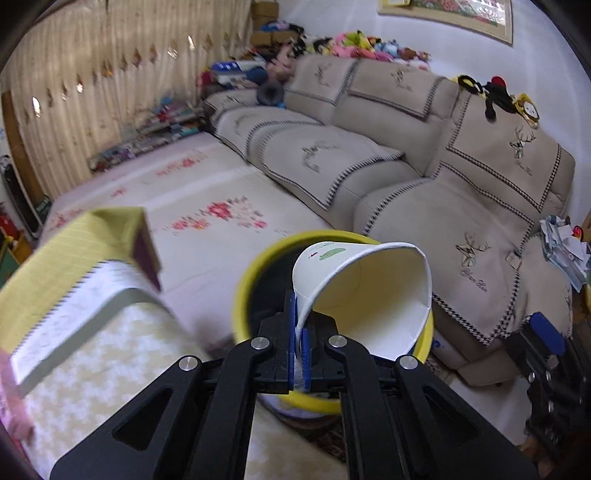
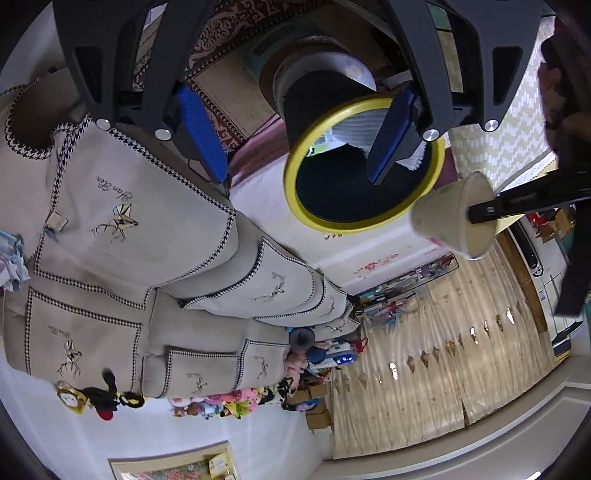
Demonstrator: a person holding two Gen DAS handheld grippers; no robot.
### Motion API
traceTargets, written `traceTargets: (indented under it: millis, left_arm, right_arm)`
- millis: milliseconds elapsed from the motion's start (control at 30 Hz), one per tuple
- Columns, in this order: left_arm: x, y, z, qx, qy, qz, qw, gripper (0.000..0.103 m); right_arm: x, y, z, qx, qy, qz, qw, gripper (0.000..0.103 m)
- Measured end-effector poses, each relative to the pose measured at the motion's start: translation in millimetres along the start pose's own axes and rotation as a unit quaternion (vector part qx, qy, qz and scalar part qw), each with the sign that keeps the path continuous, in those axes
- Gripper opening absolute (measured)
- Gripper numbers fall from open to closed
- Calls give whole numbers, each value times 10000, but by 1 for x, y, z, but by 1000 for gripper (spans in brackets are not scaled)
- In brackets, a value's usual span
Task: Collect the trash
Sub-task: 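Carry the paper cup over the yellow bin and open the left gripper, then reach the right gripper to the pink strawberry milk carton and grasp it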
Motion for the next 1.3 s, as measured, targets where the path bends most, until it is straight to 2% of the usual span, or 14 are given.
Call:
traceTargets:
  millis: [67,133,200,267,333,533,600,733,833,1033,1133,1233,1300]
  left_arm:
    - [3,-20,10,-137,21,-166,9998,4]
    - [6,-33,14,-267,130,-263,9992,10]
    - [10,-42,14,-335,201,-283,9988,33]
    - [11,-38,13,-317,231,-162,9991,46]
    - [7,-25,6,-249,233,-24,9994,52]
    - [-19,58,-44,-205,518,476,9973,71]
    - [-33,91,-63,-95,649,699,9954,78]
    - [-61,149,-106,216,933,1051,9898,84]
    - [-89,193,-145,661,1175,1353,9816,88]
    - [-147,253,-217,1547,1509,1617,9629,92]
    - [-182,275,-258,1967,1778,1610,9507,92]
    - [-216,293,-300,2334,2110,1602,9356,92]
    - [-240,306,-327,2599,2335,1633,9226,92]
  right_arm:
    - [0,-2,4,-31,-43,-18,10000,74]
    - [-1,-4,5,-48,-69,-37,10000,74]
    - [0,-5,4,-52,-77,-50,9999,74]
    - [0,-6,2,-47,-55,-63,10000,74]
    - [-2,-6,-1,-18,-11,-79,10000,74]
    - [-5,-3,-24,142,168,-120,9997,74]
    - [-5,0,-33,210,233,-117,9994,76]
    - [-7,7,-57,321,440,-98,9985,77]
    - [-9,13,-81,392,664,-71,9970,77]
    - [-18,18,-136,631,1089,-163,9919,78]
    - [-24,19,-169,833,1350,-232,9871,78]
    - [-32,19,-211,1272,1543,-427,9789,78]
    - [-36,18,-240,1600,1626,-595,9718,78]
Point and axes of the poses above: each gripper's, at about its wrist camera, not at the fingertips, and y roughly against the way its jaws point, z to its right, x to its top, the point moved 3 cm from there along -y, roughly the way its jaws point, and after that the axes turned 3 degrees about -y, right-handed, at the moved point
